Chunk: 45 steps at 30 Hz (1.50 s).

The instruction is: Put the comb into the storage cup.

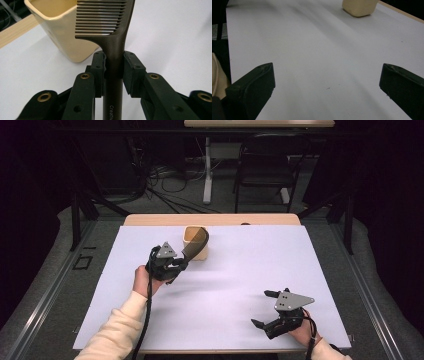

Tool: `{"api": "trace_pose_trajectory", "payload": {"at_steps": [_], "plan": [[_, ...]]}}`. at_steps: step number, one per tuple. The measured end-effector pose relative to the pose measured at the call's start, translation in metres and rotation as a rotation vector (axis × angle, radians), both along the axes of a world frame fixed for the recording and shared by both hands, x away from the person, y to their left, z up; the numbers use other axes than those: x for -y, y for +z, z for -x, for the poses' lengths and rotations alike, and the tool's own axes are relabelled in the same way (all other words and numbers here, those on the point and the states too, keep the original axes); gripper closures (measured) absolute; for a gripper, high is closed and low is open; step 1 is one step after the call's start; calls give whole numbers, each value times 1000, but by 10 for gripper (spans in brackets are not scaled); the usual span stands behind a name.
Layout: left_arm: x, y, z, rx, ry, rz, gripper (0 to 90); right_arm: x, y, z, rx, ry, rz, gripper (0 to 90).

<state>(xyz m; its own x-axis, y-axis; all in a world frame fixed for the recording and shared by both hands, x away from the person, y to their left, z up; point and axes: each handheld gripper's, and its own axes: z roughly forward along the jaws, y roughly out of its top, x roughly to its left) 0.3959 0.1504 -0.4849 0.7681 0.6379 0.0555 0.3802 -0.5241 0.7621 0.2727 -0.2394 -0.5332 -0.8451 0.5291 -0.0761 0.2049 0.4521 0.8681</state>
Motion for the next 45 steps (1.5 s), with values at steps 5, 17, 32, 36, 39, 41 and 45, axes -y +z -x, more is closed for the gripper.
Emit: {"api": "trace_pose_trajectory", "payload": {"at_steps": [5,17,32,36,39,41,45], "plan": [[-1,0,0,15,1,12,723,0,0,0,-2,0,-1,0],[-2,6,0,26,0,27,723,-2,-1,0,-9,4,10,0],[-7,23,-4,74,12,81,723,-2,-1,-1,-12,-1,8,0],[-5,25,-8,73,7,74,723,-2,-2,-2,-13,-4,11,0],[-5,29,-9,84,7,71,723,-2,-2,-2,-12,-4,12,0],[-5,32,-11,89,11,76,723,-2,-2,-2,-14,-4,11,0],[-4,37,-14,97,10,74,723,-1,-2,-2,-13,-5,12,0]]}}
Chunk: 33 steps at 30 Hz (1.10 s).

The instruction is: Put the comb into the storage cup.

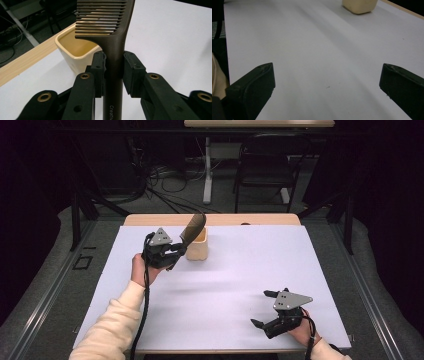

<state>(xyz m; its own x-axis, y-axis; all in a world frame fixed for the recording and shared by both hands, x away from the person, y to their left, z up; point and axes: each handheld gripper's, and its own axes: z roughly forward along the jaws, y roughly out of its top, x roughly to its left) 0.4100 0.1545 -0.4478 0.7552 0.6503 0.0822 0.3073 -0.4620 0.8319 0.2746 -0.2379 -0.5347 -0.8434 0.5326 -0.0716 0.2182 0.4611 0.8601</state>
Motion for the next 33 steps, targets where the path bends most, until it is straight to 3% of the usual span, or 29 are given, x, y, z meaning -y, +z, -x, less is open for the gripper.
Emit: {"api": "trace_pose_trajectory", "payload": {"at_steps": [33], "plan": [[14,19,-21,44,13,0,723,1,1,0,2,-4,-6,0]]}}
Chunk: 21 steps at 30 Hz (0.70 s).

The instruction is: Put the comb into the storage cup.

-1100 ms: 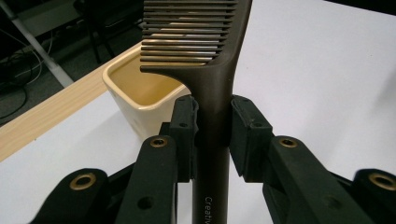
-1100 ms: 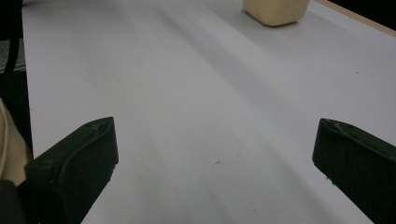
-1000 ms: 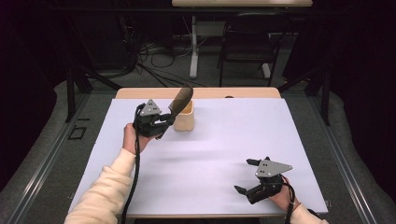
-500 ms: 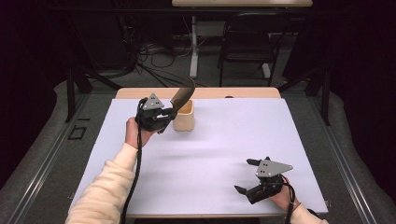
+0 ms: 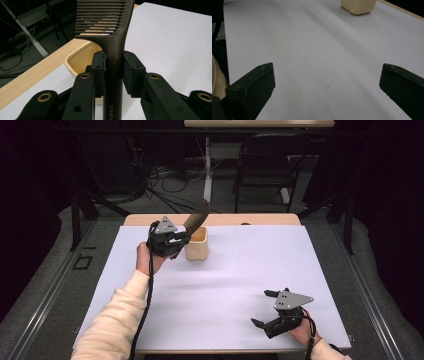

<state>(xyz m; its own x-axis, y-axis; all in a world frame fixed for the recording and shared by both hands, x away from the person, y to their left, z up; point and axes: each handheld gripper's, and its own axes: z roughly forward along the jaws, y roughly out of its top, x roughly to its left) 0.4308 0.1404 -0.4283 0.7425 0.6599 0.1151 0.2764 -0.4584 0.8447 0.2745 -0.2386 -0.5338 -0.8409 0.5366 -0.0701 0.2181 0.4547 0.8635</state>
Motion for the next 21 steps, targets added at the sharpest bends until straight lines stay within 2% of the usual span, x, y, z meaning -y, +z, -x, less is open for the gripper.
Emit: {"api": "trace_pose_trajectory", "payload": {"at_steps": [4,21], "plan": [[3,5,-1,15,-2,2,723,0,0,0,1,1,-1,0],[7,7,-12,33,3,18,723,0,0,0,2,-2,-5,0]]}}
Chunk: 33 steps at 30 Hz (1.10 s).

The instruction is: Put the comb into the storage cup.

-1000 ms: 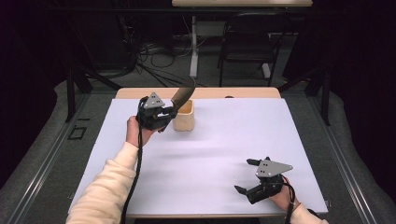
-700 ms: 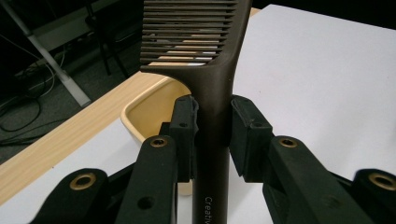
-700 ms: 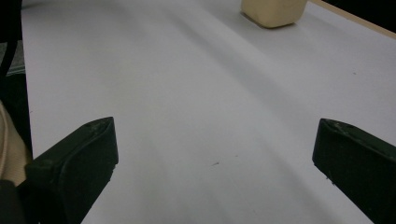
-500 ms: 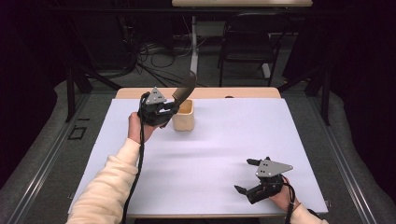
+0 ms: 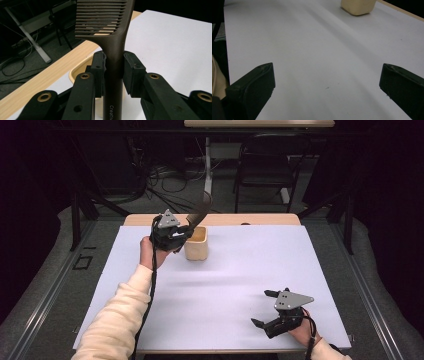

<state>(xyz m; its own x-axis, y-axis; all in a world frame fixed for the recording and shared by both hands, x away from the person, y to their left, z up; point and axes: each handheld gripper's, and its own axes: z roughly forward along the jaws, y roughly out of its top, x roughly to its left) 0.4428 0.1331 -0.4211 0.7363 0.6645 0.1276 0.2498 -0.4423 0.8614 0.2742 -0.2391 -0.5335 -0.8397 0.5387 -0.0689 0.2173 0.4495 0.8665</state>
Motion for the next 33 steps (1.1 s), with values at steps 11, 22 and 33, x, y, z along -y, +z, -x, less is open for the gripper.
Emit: {"api": "trace_pose_trajectory", "payload": {"at_steps": [11,22,33], "plan": [[6,6,-6,25,7,16,723,1,1,0,0,-3,-5,0],[8,6,-13,50,17,38,723,1,1,0,2,-4,-6,0],[12,8,-17,81,31,48,723,2,1,0,4,-7,-9,0]]}}
